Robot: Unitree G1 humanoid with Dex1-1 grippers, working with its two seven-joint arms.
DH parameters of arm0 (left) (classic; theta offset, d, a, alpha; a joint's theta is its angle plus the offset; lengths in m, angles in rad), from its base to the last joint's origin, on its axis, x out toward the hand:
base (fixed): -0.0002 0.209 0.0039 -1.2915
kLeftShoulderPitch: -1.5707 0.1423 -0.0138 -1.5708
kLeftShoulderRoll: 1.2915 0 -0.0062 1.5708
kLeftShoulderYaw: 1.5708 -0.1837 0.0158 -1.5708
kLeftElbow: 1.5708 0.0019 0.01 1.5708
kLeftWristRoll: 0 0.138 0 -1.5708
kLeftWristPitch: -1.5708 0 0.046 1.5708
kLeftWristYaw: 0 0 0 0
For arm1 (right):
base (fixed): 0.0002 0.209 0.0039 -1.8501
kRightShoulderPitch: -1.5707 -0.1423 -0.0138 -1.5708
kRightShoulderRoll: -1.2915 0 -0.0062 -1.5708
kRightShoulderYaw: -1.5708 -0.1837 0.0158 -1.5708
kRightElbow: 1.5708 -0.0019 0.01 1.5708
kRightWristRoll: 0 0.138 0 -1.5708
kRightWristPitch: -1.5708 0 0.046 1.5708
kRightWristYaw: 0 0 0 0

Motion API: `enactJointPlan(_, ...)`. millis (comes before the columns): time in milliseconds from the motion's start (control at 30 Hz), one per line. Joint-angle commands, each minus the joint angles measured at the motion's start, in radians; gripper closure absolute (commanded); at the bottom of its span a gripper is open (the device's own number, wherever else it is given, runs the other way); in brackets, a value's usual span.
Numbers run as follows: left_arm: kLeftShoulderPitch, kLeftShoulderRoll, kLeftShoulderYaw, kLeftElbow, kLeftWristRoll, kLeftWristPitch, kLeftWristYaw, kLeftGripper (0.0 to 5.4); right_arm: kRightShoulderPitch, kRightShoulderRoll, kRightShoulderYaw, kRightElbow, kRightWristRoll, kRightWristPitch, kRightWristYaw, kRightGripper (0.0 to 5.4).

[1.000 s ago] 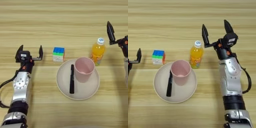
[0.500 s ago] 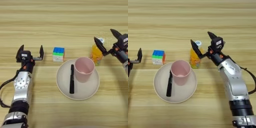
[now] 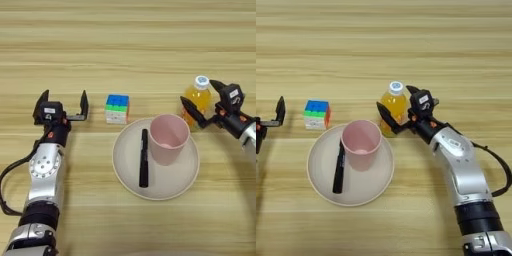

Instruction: Move the objects on the table

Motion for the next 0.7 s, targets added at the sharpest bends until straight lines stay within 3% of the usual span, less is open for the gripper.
enactJointPlan(33, -0.007, 0.002, -0.004, -0.004, 0.007, -0.002, 0.003, 0.0, 0.01, -0.001, 0.006, 0.015, -0.025, 0.009, 0.007, 0.18)
enactJointPlan(533, -0.01, 0.0, -0.004, 0.0, 0.008, -0.002, 0.004, 0.0, 0.004, 0.013, 0.001, 0.05, -0.051, 0.0, 0.015, 1.76)
enactJointPlan(700, -0.01, 0.0, -0.004, 0.0, 0.008, -0.003, 0.005, 0.0, 0.003, 0.017, -0.001, 0.054, -0.053, -0.006, 0.016, 1.88)
